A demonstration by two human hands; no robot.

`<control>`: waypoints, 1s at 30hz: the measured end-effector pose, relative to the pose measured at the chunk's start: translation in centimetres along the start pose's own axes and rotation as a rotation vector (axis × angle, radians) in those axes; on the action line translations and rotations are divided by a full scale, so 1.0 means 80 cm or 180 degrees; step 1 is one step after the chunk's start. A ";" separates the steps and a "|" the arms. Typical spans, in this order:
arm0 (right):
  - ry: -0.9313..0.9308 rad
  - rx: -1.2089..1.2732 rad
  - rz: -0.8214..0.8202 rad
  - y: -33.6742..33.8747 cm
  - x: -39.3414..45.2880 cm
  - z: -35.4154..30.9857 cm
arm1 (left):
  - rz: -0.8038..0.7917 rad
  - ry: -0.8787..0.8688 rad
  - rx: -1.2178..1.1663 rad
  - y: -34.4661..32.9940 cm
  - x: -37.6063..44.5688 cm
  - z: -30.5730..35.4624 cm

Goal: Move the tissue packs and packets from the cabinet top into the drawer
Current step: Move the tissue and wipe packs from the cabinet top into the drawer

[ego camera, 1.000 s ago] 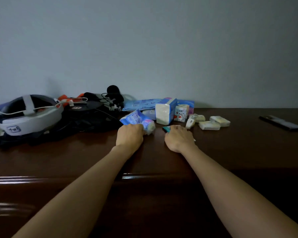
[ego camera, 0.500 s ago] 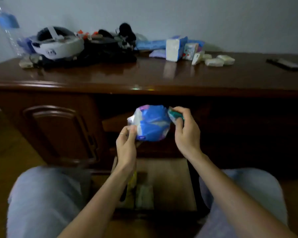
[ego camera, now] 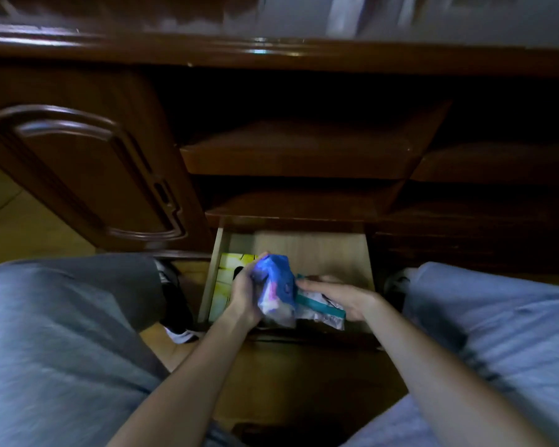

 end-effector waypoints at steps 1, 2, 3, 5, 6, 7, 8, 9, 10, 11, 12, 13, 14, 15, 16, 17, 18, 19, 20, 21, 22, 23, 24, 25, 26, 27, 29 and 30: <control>0.0029 -0.0002 0.0061 -0.007 0.008 0.004 | -0.0098 0.0077 0.0043 0.005 0.003 -0.005; 0.0049 -0.0030 0.0194 -0.013 0.017 0.008 | -0.0228 0.0058 0.0221 0.012 0.007 -0.009; 0.0087 -0.0081 0.0381 -0.017 0.027 0.012 | -0.0373 -0.0004 0.0563 0.018 0.012 -0.013; 0.0312 -0.0126 0.0762 -0.019 0.043 0.014 | -0.0391 -0.0215 0.1270 0.029 0.018 -0.014; 0.0439 -0.0122 0.0913 -0.018 0.048 0.014 | -0.0236 -0.0293 0.1442 0.034 0.021 -0.013; 0.0538 -0.0134 0.1044 -0.015 0.052 0.015 | -0.0083 -0.0353 0.1499 0.040 0.026 -0.013; 0.0612 -0.0139 0.1153 -0.011 0.054 0.016 | -0.0012 -0.0426 0.1530 0.046 0.029 -0.014; 0.0665 -0.0143 0.1228 -0.007 0.053 0.019 | 0.0008 -0.0512 0.1632 0.048 0.031 -0.014; 0.0687 -0.0141 0.1260 -0.002 0.052 0.021 | 0.0020 -0.0606 0.1801 0.050 0.032 -0.015; 0.0664 -0.0143 0.1231 0.001 0.050 0.024 | 0.0045 -0.0680 0.1983 0.051 0.032 -0.017; 0.0602 -0.0160 0.1150 0.004 0.048 0.028 | 0.0035 -0.0728 0.2159 0.052 0.033 -0.019; 0.0527 -0.0211 0.1045 0.007 0.048 0.031 | -0.0032 -0.0760 0.2361 0.052 0.034 -0.022; 0.0499 -0.0258 0.0977 0.010 0.050 0.033 | -0.0140 -0.0817 0.2575 0.051 0.036 -0.025; 0.0520 -0.0238 0.0997 0.013 0.052 0.033 | -0.0244 -0.0894 0.2753 0.051 0.038 -0.028; 0.0595 -0.0073 0.1138 0.020 0.055 0.032 | -0.0237 -0.0984 0.2855 0.053 0.041 -0.029; 0.0689 0.0206 0.1353 0.029 0.056 0.029 | -0.0078 -0.1093 0.2901 0.055 0.043 -0.026; 0.0755 0.0439 0.1621 0.041 0.058 0.028 | 0.0201 -0.1240 0.2969 0.060 0.047 -0.021; 0.0777 0.0548 0.1872 0.054 0.059 0.028 | 0.0530 -0.1406 0.3111 0.065 0.048 -0.013; 0.0726 0.0503 0.2051 0.065 0.062 0.030 | 0.0852 -0.1541 0.3343 0.072 0.048 -0.005; 0.0598 0.0412 0.2088 0.073 0.066 0.032 | 0.1123 -0.1626 0.3582 0.079 0.047 0.002; 0.0403 0.0303 0.1967 0.075 0.071 0.036 | 0.1315 -0.1684 0.3775 0.086 0.045 0.008; 0.0205 0.0214 0.1737 0.073 0.079 0.041 | 0.1419 -0.1732 0.3909 0.090 0.041 0.012; 0.0056 0.0108 0.1468 0.065 0.086 0.043 | 0.1444 -0.1777 0.4018 0.093 0.037 0.014; -0.0045 -0.0031 0.1189 0.054 0.093 0.044 | 0.1419 -0.1823 0.4131 0.095 0.034 0.014; -0.0132 -0.0205 0.0932 0.041 0.099 0.044 | 0.1356 -0.1873 0.4275 0.096 0.031 0.014; -0.0215 -0.0384 0.0729 0.030 0.105 0.043 | 0.1255 -0.1944 0.4472 0.095 0.029 0.013; -0.0342 -0.0741 0.0606 0.015 0.119 0.041 | 0.0945 -0.2157 0.4989 0.093 0.027 0.011; -0.0335 -0.0948 0.0687 0.011 0.126 0.038 | 0.0722 -0.2256 0.5229 0.092 0.027 0.008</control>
Point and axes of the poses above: each hand's wrist, its own x-axis towards the middle knuckle, its own y-axis out of the back of the hand, z = x × y, the point moved 3 cm from there along x, towards the middle knuckle, and after that the axes turned 13 degrees about -y, right-handed, at the moved point
